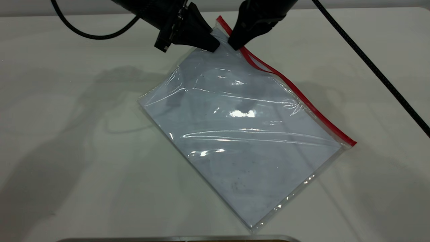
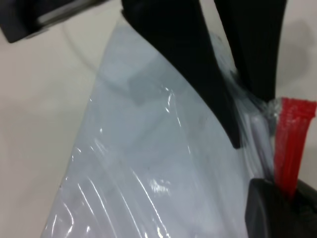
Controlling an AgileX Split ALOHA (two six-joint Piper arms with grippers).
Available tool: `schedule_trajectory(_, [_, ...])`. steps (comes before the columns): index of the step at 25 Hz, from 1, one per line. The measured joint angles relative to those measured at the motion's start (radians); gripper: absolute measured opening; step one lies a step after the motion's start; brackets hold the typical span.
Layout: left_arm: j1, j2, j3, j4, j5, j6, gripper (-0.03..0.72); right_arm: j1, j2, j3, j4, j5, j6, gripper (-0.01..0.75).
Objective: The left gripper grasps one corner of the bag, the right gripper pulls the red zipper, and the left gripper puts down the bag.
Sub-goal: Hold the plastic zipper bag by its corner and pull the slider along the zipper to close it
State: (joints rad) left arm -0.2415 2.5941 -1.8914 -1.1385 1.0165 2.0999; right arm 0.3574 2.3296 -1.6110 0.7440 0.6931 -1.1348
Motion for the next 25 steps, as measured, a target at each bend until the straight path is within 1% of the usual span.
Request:
schedule_trajectory(5, [-0.007,0.003,0.0,-0.031,-0.001,-0.006,0.053,-0.004,-0.002,-0.007,-0.088,0.021,0.119,0.03])
schedule_trajectory(8, [-0.012,0.007,0.0,-0.05,-0.002,-0.008,0.053,-0.011,-0.003,-0.01,-0.114,0.036,0.149,0.03])
schedule_trajectory(17, [-0.013,0.011,0.001,-0.054,-0.016,-0.053,0.053,-0.03,0.028,-0.018,-0.106,0.053,0.165,0.033])
schedule_trajectory(25, [0.006,0.013,0.001,-0.066,-0.002,-0.057,0.053,-0.03,0.03,-0.018,-0.101,0.045,0.167,0.044])
